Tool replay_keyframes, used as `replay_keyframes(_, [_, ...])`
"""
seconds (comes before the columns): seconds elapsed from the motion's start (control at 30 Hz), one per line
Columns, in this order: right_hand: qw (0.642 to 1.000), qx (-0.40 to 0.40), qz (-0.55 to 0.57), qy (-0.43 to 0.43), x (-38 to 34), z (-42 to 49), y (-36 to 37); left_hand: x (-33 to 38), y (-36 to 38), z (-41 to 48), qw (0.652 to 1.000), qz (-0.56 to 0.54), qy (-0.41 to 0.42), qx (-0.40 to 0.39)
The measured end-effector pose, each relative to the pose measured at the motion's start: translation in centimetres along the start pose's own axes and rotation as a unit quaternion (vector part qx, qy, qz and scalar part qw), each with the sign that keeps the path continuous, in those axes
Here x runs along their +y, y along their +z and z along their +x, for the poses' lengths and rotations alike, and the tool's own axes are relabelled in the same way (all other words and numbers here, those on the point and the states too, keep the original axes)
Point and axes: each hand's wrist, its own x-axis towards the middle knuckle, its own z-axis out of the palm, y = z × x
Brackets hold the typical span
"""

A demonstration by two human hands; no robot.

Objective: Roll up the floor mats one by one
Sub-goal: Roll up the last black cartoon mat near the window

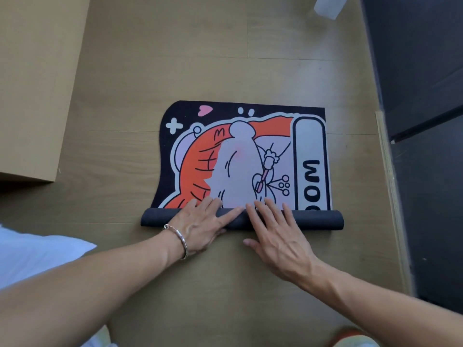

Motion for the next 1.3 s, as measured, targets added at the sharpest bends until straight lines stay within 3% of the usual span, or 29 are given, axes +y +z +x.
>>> replay_keyframes(0.1, [0.999, -0.028, 0.005, 0.023, -0.5, 0.3, 0.4, -0.4, 0.3, 0.3, 0.999, -0.004, 0.016, 0.04])
replay_keyframes(0.23, [0.995, -0.068, 0.03, 0.062, 0.3, 2.2, 0.0, -0.8, -0.4, 1.3, 0.999, -0.01, -0.008, 0.031])
replay_keyframes(0.43, [0.997, -0.036, 0.034, 0.051, 1.3, 5.5, -1.4, 1.4, -1.5, 1.1, 0.992, -0.037, -0.118, -0.006])
replay_keyframes(0.63, [0.997, -0.039, 0.002, 0.063, 2.2, 7.7, -2.3, 2.8, -1.2, 0.7, 0.991, -0.036, -0.128, -0.026])
replay_keyframes(0.93, [0.996, 0.052, 0.023, 0.062, 1.2, 5.5, -2.3, -1.9, -4.2, 6.2, 0.987, -0.029, -0.122, -0.096])
replay_keyframes(1.03, [0.997, 0.043, 0.02, 0.064, 1.2, 4.9, -2.0, -2.9, -4.3, 7.3, 0.987, -0.021, -0.119, -0.102])
replay_keyframes(1.17, [0.999, 0.0, 0.015, 0.05, 2.1, 6.5, -2.9, -3.1, -4.5, 7.9, 0.985, -0.026, -0.155, -0.075])
replay_keyframes(1.3, [0.999, -0.003, 0.007, 0.049, 3.4, 9.0, -3.9, -2.6, -3.4, 6.8, 0.99, -0.006, -0.138, 0.014])
